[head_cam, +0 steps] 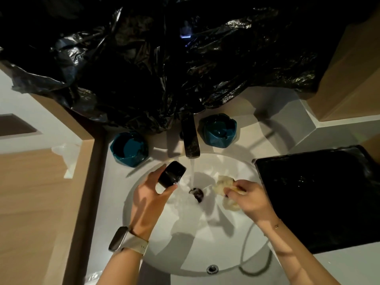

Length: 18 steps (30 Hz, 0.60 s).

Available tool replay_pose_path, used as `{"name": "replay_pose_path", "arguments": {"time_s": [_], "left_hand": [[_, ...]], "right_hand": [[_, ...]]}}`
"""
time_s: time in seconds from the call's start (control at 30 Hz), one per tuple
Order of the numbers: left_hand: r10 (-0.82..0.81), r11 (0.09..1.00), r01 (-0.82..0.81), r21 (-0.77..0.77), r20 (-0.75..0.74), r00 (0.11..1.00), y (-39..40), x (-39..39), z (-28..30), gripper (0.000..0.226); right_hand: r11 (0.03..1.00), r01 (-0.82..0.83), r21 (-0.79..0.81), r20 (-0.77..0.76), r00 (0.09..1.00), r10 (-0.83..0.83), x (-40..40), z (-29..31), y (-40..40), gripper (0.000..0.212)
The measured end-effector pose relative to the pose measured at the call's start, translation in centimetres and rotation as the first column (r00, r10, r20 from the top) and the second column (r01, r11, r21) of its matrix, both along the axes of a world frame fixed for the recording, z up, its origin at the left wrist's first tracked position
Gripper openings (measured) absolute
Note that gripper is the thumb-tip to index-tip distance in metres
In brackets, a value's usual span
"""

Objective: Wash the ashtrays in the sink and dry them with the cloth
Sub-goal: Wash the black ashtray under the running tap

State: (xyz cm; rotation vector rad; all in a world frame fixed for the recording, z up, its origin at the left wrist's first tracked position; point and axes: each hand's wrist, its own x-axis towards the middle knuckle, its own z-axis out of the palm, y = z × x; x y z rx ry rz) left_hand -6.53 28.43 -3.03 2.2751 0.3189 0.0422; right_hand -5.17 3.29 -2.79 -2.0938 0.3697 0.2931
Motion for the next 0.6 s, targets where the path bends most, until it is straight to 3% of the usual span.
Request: {"name": "replay_pose_path", "arguments": {"time_s": [0.07,0.13,0.27,0.33,0.43,0.6], "left_hand": [[0.038,0.993,-0.037,-0.115,0.003,0.999,0.2,-0.1,0.6,0.053],[0.048,0.931,-0.065,-0.359,-0.055,0.997,0.0,0.1,0.5,0.038],[-0.015,0.592,-0.148,-0.792,-0.194,0.981,-1.1,1.3,-1.1,0.035],[-0.078,0.493,-0.169,-0.853,-0.237,0.968,-2.2,1.7,-1.6,0.03],[-0.138,0.492,-0.155,-0.857,-0.252,0.958,-3.7,2.1,-1.9,0.034],[-0.1,0.495,-0.215,-0.842,-0.301,0.949,-4.4,2.8,-3.0,0.034]], "right_hand": [[0.943,-0.135,-0.304,0.049,0.986,0.157,-0.3,-0.1,-0.1,0.018],[0.929,-0.137,-0.343,0.112,0.976,0.186,-0.3,0.3,0.1,0.014],[0.996,-0.06,0.068,0.232,0.972,0.043,0.8,1.2,1.3,0.011],[0.996,-0.082,0.023,0.227,0.971,0.074,1.9,1.3,2.2,0.02],[0.985,-0.175,-0.014,0.166,0.97,0.175,3.9,0.8,4.1,0.021],[0.916,-0.36,-0.176,0.089,0.921,0.379,4.9,-0.9,6.8,0.027]]}}
